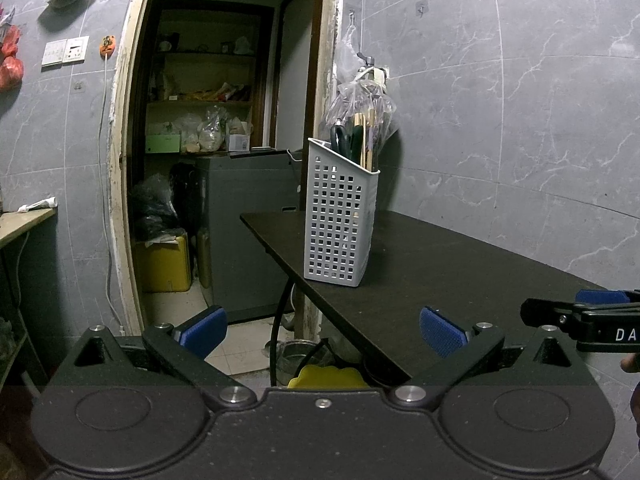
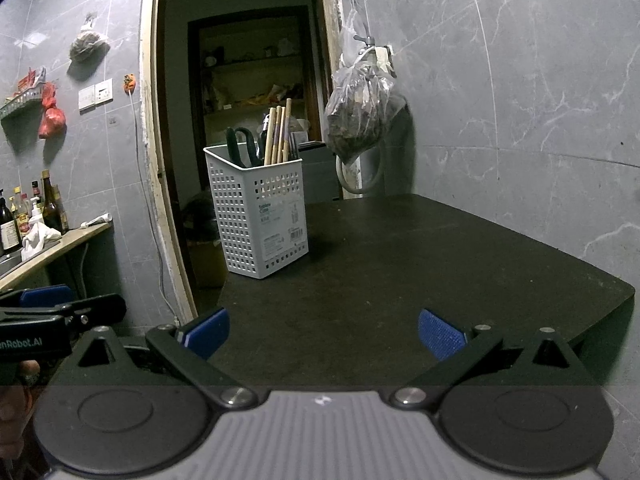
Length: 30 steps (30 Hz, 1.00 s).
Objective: Organize utensils
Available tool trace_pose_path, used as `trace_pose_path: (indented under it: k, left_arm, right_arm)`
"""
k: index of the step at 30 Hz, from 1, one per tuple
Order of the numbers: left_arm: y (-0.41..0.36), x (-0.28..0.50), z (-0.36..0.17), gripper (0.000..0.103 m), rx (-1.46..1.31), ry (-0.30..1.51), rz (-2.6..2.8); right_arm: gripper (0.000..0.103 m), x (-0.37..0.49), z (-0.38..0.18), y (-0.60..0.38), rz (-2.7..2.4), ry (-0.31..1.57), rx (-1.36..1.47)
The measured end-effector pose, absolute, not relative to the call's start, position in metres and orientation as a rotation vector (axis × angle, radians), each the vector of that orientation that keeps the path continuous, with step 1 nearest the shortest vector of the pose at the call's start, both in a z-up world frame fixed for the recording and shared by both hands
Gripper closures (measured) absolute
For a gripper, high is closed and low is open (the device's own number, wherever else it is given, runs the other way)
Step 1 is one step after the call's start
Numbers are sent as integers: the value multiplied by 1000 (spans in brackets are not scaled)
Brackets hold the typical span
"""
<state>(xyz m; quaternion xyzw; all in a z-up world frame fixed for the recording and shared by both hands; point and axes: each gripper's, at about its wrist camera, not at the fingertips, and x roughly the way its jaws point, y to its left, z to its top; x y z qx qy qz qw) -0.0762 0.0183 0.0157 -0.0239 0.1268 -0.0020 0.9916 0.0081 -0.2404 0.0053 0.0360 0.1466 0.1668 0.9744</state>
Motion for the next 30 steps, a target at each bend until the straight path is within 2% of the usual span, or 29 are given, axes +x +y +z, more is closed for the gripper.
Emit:
trace_pose_path:
  k: [30]
  left_arm:
    - [17,-65,10,1,-50,286,3]
  right_arm:
    - [0,17,2,-240,340,319,76]
